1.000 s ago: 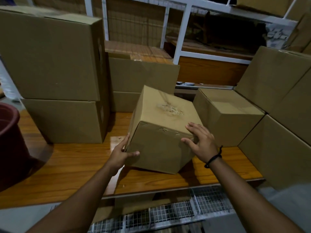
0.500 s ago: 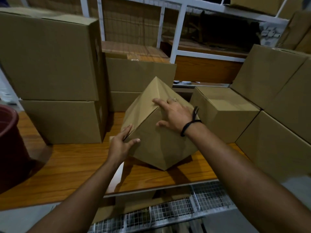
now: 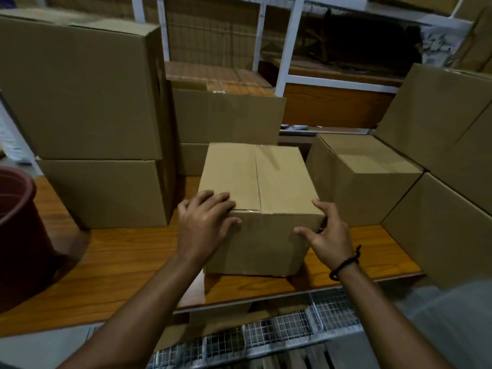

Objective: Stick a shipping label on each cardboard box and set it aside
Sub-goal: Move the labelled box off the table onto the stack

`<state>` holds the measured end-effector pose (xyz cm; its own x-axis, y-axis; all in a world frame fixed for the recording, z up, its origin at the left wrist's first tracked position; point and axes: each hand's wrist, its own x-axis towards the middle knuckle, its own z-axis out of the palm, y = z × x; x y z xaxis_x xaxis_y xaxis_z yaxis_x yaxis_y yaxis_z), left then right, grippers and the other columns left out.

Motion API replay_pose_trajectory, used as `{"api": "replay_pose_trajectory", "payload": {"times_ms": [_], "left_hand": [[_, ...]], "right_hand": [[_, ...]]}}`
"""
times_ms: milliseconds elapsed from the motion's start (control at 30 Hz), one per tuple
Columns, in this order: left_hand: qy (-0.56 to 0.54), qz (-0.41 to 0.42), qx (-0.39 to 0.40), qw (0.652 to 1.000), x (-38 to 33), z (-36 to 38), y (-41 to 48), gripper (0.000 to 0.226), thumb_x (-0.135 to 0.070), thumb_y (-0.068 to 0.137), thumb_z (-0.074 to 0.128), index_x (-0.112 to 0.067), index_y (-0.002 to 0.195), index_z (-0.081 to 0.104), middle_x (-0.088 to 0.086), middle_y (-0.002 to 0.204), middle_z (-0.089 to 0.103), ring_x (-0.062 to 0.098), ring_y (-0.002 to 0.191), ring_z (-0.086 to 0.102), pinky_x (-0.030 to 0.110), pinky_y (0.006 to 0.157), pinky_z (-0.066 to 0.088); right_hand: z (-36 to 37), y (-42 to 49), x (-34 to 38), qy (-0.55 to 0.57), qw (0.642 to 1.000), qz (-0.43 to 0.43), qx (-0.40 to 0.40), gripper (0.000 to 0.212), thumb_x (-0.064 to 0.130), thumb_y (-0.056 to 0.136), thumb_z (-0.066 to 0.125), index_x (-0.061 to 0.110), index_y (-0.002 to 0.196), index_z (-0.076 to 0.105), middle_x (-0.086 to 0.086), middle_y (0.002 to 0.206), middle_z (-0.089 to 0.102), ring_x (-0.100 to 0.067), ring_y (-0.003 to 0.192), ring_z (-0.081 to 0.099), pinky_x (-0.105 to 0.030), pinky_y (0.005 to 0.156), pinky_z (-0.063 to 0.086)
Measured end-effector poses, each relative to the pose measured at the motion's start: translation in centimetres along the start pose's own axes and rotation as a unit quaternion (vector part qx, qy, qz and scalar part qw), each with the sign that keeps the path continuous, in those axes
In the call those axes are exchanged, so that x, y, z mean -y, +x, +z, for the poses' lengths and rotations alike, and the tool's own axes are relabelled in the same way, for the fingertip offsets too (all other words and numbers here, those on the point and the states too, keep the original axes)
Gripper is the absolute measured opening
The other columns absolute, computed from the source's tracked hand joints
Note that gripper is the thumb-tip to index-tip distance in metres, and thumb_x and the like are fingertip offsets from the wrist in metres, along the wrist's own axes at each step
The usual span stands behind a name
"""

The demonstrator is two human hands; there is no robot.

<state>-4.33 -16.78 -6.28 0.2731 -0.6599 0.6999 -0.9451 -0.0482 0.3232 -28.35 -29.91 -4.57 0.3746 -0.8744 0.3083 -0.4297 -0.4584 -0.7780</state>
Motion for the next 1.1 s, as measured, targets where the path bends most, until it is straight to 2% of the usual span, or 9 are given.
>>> {"api": "replay_pose_trajectory", "payload": {"times_ms": [167,267,367,433,533,733,867,967,1100], "left_hand": [[-0.062,-0.003,0.064,0.996,1.0,0.5,-0.2,0.044,-0.053,0.085,0.054,-0.022,0.109,0.072,-0.004,0.123,0.066,0.021,0.121,0.053,0.052,0.089,0.047],[-0.187,-0.079,0.066,0.977,1.5,-0.3,1.0,0.044,-0.059,0.080,0.057,-0.025,0.103,0.073,-0.008,0.124,0.063,0.015,0.119,0.051,0.041,0.090,0.047],[-0.325,-0.213,0.068,0.919,3.0,-0.7,3.5,0.041,-0.063,0.077,0.065,-0.036,0.107,0.068,-0.007,0.130,0.059,0.013,0.122,0.051,0.041,0.096,0.048],[-0.387,-0.285,0.113,0.870,3.6,-0.9,5.4,0.051,-0.059,0.079,0.063,-0.034,0.123,0.063,-0.002,0.137,0.055,0.014,0.123,0.051,0.044,0.099,0.048],[-0.411,-0.328,0.220,0.822,3.0,-0.5,7.5,0.054,-0.038,0.090,0.064,-0.026,0.140,0.051,0.001,0.147,0.046,0.007,0.109,0.051,0.022,0.079,0.046],[-0.361,-0.324,0.223,0.846,-0.6,0.3,7.8,0.050,-0.026,0.085,0.073,-0.025,0.133,0.059,0.008,0.136,0.055,0.015,0.096,0.059,0.026,0.059,0.048],[-0.366,-0.270,0.260,0.852,-6.8,2.5,5.6,0.068,-0.055,0.066,0.079,-0.029,0.126,0.064,0.005,0.128,0.063,0.014,0.110,0.059,0.043,0.089,0.055],[-0.358,-0.223,0.284,0.861,-12.7,5.6,4.7,0.065,-0.051,0.071,0.079,-0.026,0.128,0.063,-0.003,0.127,0.064,0.009,0.112,0.058,0.031,0.099,0.048],[-0.366,-0.196,0.301,0.858,-20.2,10.3,5.2,0.063,-0.040,0.079,0.077,-0.022,0.135,0.057,-0.002,0.134,0.060,0.005,0.115,0.051,0.018,0.092,0.041]], "right_hand": [[0.5,-1.0,-2.2,0.019,0.999,0.033,-0.002,0.073,0.016,0.068,0.085,0.018,0.130,0.047,0.014,0.119,0.050,-0.010,0.110,0.052,-0.026,0.086,0.053],[-0.5,-0.8,-2.4,0.052,0.998,0.033,0.028,0.061,0.026,0.072,0.080,0.025,0.125,0.048,0.024,0.115,0.048,-0.007,0.111,0.051,-0.016,0.083,0.049],[-2.4,0.9,-1.7,0.135,0.987,0.066,0.058,0.042,0.055,0.081,0.061,0.031,0.115,0.056,0.013,0.118,0.057,-0.016,0.114,0.056,-0.032,0.087,0.054],[-3.1,2.9,-0.6,0.141,0.982,0.114,0.060,0.042,0.051,0.088,0.054,0.030,0.125,0.054,0.002,0.127,0.055,-0.020,0.112,0.057,-0.039,0.083,0.055],[-2.7,5.5,1.1,0.035,0.983,0.112,0.141,0.058,0.045,0.088,0.060,0.030,0.142,0.043,0.001,0.141,0.046,-0.016,0.126,0.046,-0.034,0.098,0.044],[-5.7,3.8,0.4,-0.022,0.986,0.105,0.124,0.059,0.038,0.082,0.073,0.022,0.135,0.054,0.005,0.140,0.049,-0.004,0.127,0.040,-0.027,0.103,0.035],[-13.3,0.4,-2.8,-0.016,0.982,0.146,0.122,0.063,0.049,0.071,0.074,0.032,0.130,0.056,0.011,0.135,0.051,-0.007,0.127,0.045,-0.037,0.107,0.037],[-19.2,-0.7,-5.9,-0.025,0.979,0.172,0.102,0.063,0.051,0.071,0.078,0.033,0.128,0.058,0.013,0.130,0.054,-0.001,0.118,0.049,-0.035,0.102,0.039],[-25.3,-0.6,-10.7,-0.024,0.977,0.203,0.062,0.049,0.018,0.085,0.070,0.024,0.131,0.056,0.007,0.131,0.053,-0.011,0.125,0.045,-0.040,0.105,0.040]]}}
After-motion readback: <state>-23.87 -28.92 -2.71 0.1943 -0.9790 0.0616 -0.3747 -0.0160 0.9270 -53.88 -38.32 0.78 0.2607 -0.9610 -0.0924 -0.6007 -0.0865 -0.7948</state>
